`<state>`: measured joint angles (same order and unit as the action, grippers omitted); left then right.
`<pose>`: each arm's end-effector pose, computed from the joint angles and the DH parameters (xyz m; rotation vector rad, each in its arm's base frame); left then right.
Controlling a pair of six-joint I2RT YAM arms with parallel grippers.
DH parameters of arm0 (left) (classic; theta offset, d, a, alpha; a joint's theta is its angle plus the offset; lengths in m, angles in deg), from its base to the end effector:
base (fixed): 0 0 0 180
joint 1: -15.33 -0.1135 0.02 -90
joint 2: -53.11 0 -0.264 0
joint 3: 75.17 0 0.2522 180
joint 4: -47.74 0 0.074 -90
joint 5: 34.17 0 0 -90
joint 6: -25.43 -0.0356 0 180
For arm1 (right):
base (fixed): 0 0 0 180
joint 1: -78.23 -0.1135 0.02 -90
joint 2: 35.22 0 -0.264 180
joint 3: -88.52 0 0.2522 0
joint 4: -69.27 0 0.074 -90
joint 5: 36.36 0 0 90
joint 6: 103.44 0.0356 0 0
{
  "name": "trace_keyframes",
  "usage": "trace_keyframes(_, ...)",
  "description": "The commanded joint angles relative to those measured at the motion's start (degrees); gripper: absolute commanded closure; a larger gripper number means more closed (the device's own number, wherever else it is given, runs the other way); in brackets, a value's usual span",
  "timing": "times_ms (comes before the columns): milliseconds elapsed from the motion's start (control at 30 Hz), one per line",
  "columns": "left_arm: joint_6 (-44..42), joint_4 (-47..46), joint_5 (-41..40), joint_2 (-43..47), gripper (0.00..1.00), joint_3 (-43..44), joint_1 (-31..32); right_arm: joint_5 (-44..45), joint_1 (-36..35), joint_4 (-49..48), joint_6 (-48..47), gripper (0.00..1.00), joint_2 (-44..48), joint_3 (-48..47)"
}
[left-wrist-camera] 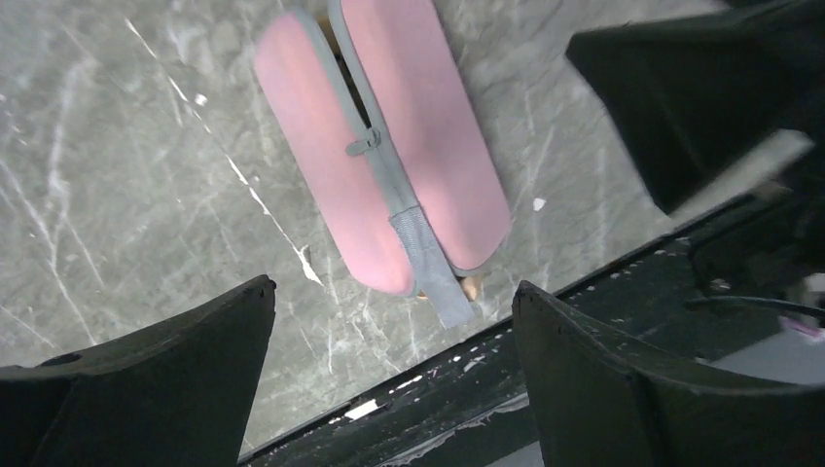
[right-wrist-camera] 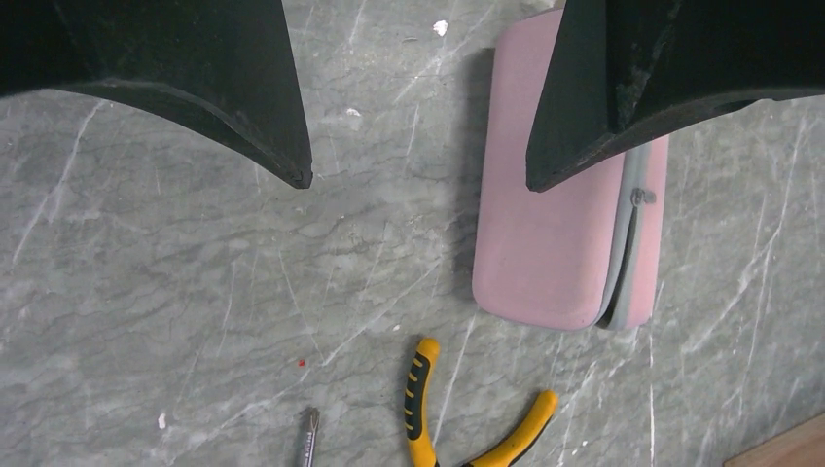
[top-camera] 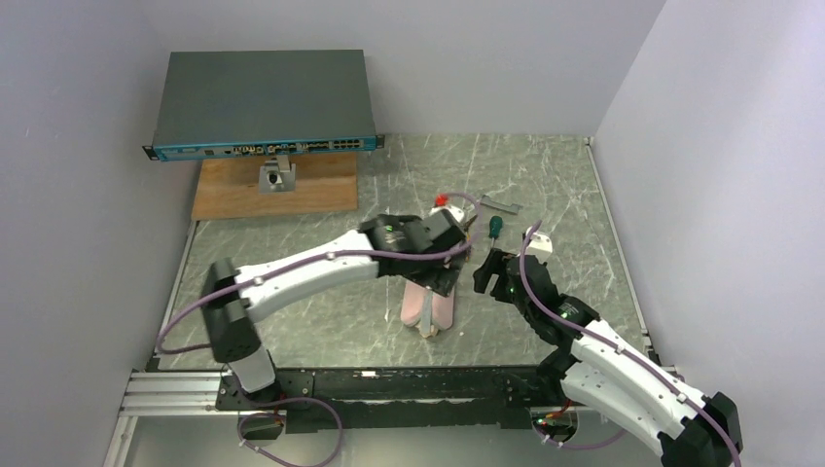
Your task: Open the umbrella
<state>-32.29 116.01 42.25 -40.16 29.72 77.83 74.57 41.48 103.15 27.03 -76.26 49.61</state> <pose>0.1652 -0.2993 0.3371 0.5781 2.4907 -0.3574 0.1355 0.0853 0.2144 0.2741 2.1590 0.3760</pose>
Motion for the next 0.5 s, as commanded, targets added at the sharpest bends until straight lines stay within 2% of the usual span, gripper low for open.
trace_keyframes(0, 3.9, 4.4, -5.5, -7.7, 0.06, 2.1, 2.7, 1.4, 0.8, 0.7, -0.8, 0.17, 1.6, -2.6)
trace_keyframes(167, 4.3, -1.4, -4.1, -8.0, 0.04, -4.0, 2.0, -1.3, 1.3, 0.7, -1.6, 0.15, 1.9, -2.4)
trace_keyframes(300, 5.0, -4.8, -2.8, -4.8, 0.02, -9.9, -0.4, -2.7, 1.3, 1.2, -1.7, 0.14, 2.6, -2.2)
trace_keyframes(467, 3.4, -17.1, 6.8, 1.9, 0.01, -20.9, -4.7, -3.8, 1.5, 1.4, -2.0, 0.14, 3.4, -1.7)
